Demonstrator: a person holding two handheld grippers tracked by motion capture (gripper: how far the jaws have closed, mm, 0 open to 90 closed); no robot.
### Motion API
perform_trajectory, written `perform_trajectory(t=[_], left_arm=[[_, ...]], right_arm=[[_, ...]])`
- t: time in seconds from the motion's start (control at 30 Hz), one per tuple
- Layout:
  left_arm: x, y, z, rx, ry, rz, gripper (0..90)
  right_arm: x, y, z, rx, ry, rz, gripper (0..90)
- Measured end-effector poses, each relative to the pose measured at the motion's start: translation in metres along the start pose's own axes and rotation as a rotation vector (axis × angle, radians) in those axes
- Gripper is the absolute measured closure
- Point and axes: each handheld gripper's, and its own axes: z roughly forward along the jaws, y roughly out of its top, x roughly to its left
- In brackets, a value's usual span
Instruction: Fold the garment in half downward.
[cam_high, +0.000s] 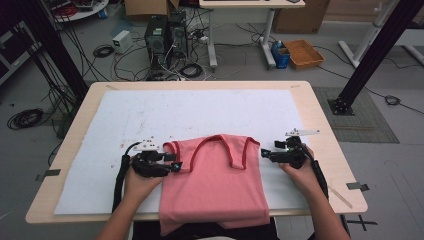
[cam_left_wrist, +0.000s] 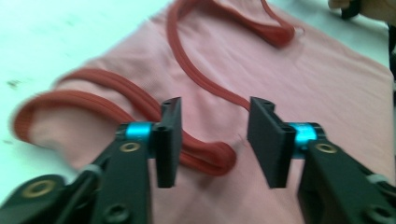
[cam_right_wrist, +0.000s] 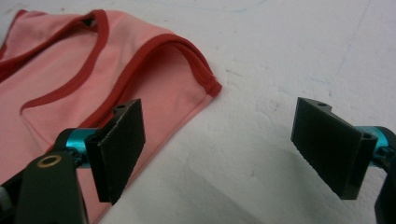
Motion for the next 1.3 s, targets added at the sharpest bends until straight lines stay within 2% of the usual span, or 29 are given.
perform_trajectory(t=[0.07,0.13,0.17,0.27,0.43,0.53,0.6,0.67,0.8,0.87,0.97,1.0,1.03,1.07,1.1,1.2,1.3], left_arm=[[0.006,0.000,-0.004,-0.022,0.018,-0.006,45.3],[0.011,-0.001,-0.007,-0.044,0.049,-0.013,43.9],[0.015,0.000,-0.008,-0.053,0.062,-0.014,41.2],[0.025,0.001,-0.011,-0.076,0.091,-0.035,38.9],[0.040,0.003,-0.009,-0.055,0.126,-0.060,33.9],[0.050,0.002,-0.005,-0.061,0.133,-0.099,33.1],[0.056,0.002,0.000,-0.042,0.131,-0.130,33.0],[0.060,0.004,0.005,-0.022,0.142,-0.138,32.9],[0.068,0.008,0.018,0.055,0.128,-0.171,33.2],[0.068,0.009,0.019,0.057,0.142,-0.165,36.1],[0.068,0.008,0.017,0.064,0.129,-0.162,41.0],[0.068,0.008,0.016,0.071,0.121,-0.163,46.3],[0.068,0.008,0.016,0.074,0.118,-0.164,51.9],[0.067,0.008,0.016,0.081,0.115,-0.158,51.9],[0.066,0.008,0.016,0.085,0.120,-0.152,56.4],[0.065,0.008,0.016,0.086,0.131,-0.152,63.6],[0.065,0.006,0.016,0.079,0.141,-0.145,71.3]], right_arm=[[0.003,0.003,-0.001,0.018,0.011,-0.046,17.4],[0.003,0.004,-0.001,0.019,0.002,-0.045,17.7],[0.004,0.006,0.000,0.024,-0.005,-0.043,22.1],[0.005,0.008,0.002,0.025,0.000,-0.049,24.5],[0.009,0.015,0.011,0.031,-0.022,-0.082,24.4],[0.010,0.018,0.018,0.031,-0.032,-0.092,23.6],[0.010,0.022,0.023,0.046,-0.044,-0.085,22.7],[0.010,0.025,0.027,0.053,-0.054,-0.092,22.8],[0.010,0.029,0.037,0.081,-0.068,-0.116,27.8],[0.011,0.030,0.039,0.080,-0.089,-0.137,33.2],[0.013,0.029,0.038,0.083,-0.111,-0.165,40.5],[0.014,0.028,0.038,0.081,-0.114,-0.186,43.6],[0.016,0.028,0.038,0.085,-0.112,-0.197,48.0],[0.018,0.028,0.038,0.086,-0.107,-0.212,52.6],[0.021,0.027,0.039,0.081,-0.100,-0.232,60.1],[0.027,0.026,0.041,0.074,-0.087,-0.265,68.3],[0.027,0.025,0.042,0.065,-0.080,-0.261,70.6]])
